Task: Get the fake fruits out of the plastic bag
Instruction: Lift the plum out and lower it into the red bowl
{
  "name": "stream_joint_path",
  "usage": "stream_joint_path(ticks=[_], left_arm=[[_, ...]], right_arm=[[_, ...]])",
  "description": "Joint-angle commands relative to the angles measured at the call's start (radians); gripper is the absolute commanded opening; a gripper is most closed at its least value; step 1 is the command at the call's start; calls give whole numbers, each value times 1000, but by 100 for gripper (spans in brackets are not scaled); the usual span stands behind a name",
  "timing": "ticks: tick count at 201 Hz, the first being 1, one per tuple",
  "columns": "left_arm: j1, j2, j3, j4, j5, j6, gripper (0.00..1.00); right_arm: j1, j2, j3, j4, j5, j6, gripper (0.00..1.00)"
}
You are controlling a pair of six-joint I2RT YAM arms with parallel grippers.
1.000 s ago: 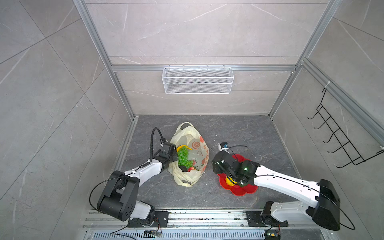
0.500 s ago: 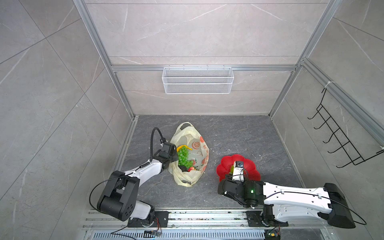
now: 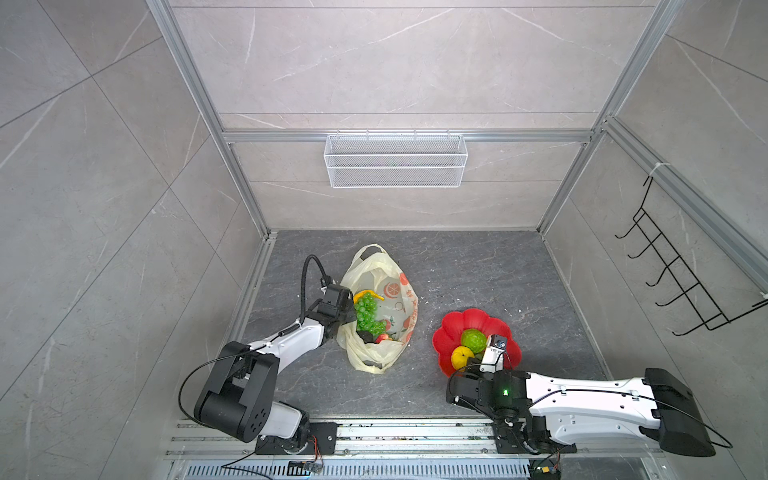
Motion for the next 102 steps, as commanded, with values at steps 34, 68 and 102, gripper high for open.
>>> stream_joint_path(ticks=[34, 68, 102], left_arm=[[4, -13, 25, 16, -18, 27, 8], [4, -12, 26, 18, -17, 25, 8], [3, -12, 25, 18, -17, 26, 8]], right_arm=[[17, 41, -19, -64, 49, 93, 45], [26, 66, -17, -64, 49, 102, 52], [32, 80, -20, -59, 47, 110, 55]])
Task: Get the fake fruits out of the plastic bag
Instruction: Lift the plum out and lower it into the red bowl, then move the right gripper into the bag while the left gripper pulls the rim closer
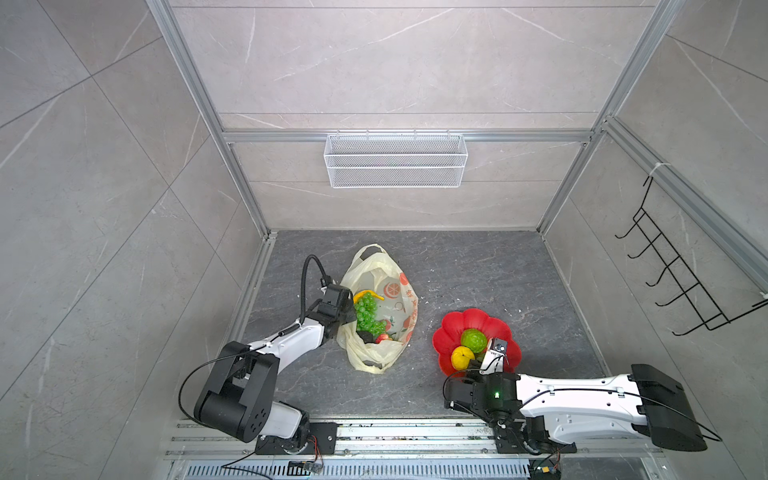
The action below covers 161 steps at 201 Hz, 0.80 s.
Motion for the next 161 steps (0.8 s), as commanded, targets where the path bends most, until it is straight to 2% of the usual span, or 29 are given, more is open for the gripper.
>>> stream_joint_path(ticks=[1, 25, 43, 117, 161], left_arm=[[4, -13, 25, 17, -17, 26, 8], [4, -11, 25, 18, -16, 25, 8], [4, -10, 26, 18, -16, 25, 8], [4, -9, 26, 19, -16, 27, 8], [4, -6, 28, 17, -12, 30, 8]], right_arm=[[10, 13, -10, -30, 26, 27, 55], [11, 18, -10, -25, 23, 27, 63], [12, 19, -5, -25, 24, 23, 65], [12, 8, 2, -35, 26, 12, 68], [12, -46, 55, -110, 64, -12, 72]])
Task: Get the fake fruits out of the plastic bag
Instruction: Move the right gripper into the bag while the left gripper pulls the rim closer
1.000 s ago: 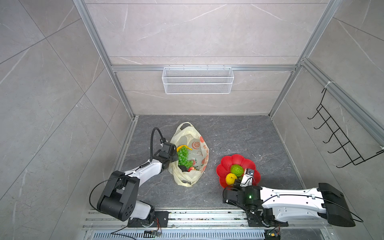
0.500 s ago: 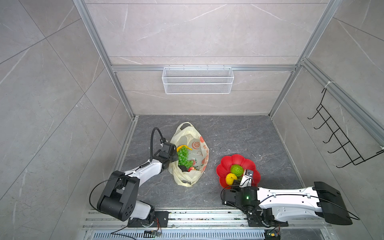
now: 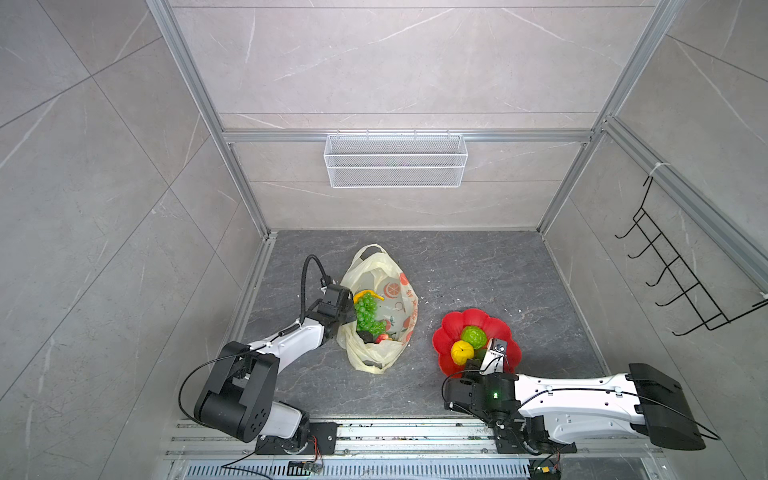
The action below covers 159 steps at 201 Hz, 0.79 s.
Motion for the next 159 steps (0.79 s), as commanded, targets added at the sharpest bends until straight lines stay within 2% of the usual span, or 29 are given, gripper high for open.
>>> stream_joint_path(ticks=[1, 31, 47, 69, 97, 128, 159], left_arm=[[4, -7, 29, 18, -12, 29, 8], [4, 1, 36, 18, 7, 37, 8], [3, 6, 41, 18, 20, 42, 8], [4, 10, 54, 0, 33, 51, 9], [4, -1, 77, -51, 16, 64, 13], [2, -21, 137, -183, -28, 58, 33], [-7, -85, 198, -408, -105, -45, 59]], right_arm=[[6, -46, 46, -80, 55, -26, 72], [-8, -91, 117, -90, 102, -144, 73], [-51, -93, 163, -35, 91, -280, 73], [-135, -71, 211, 117, 0, -508, 73], [-236, 12, 270, 302, -174, -710, 73], [-322, 214, 412, 418, -371, -827, 73], [-355, 404, 591, 442, -507, -899, 75]])
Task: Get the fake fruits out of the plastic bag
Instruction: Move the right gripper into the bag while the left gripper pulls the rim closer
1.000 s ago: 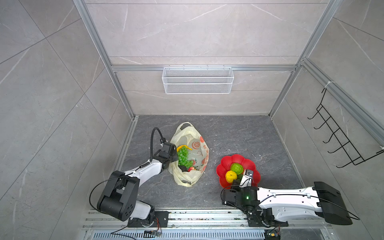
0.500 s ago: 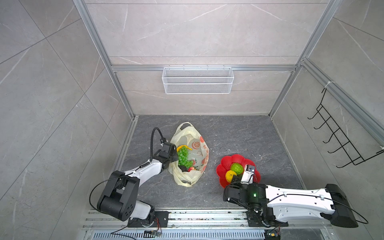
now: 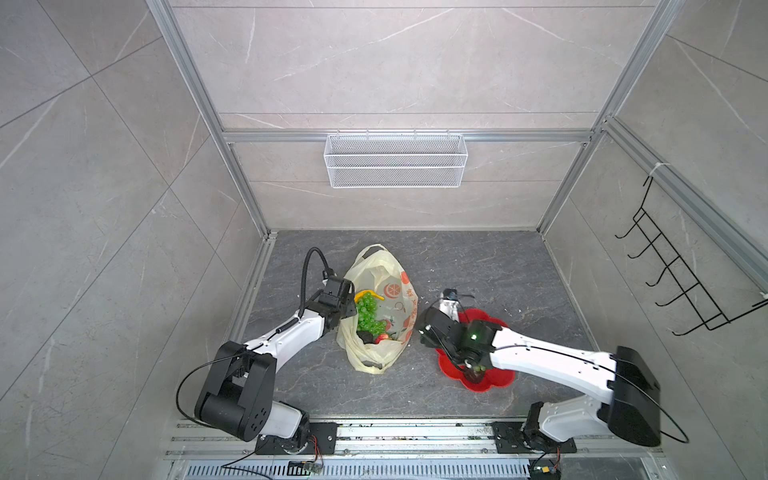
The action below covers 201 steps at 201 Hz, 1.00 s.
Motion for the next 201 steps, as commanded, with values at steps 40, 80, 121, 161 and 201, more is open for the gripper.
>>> stream_joint_path(ticks=[40, 80, 121, 161, 201], left_arm=[[-172, -215, 68, -401, -108, -206, 77], [-314, -222, 41, -489, -88, -344, 80], [-330, -229, -40, -472, -78, -419, 71], [-331, -343, -194, -385, -27, -470, 52], [-332, -372, -276, -321, -5, -493, 38]], right_arm=[[-27, 218, 196, 123, -231, -156, 75], [-37, 275, 210, 181, -289, -161, 75], [-38, 357, 267, 179, -364, -184, 73], [-29, 382, 228, 168, -409, -198, 68], [1, 384, 156, 181, -429, -212, 64]])
